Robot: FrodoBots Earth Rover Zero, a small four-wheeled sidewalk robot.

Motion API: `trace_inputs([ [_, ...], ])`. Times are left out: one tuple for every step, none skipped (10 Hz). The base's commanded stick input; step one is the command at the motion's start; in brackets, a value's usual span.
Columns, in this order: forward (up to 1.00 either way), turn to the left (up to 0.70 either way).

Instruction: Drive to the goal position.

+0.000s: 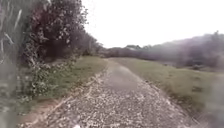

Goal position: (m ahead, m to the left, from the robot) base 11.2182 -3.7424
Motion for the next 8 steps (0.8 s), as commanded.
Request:
trace_inputs([
  [0.70,0.00],
  [0.70,0.00],
  [0.70,0.00],
  [0.70,0.00],
  [0.70,0.00],
  [0.70,0.00],
  [0.70,0.00],
  [0.70,0.00],
])
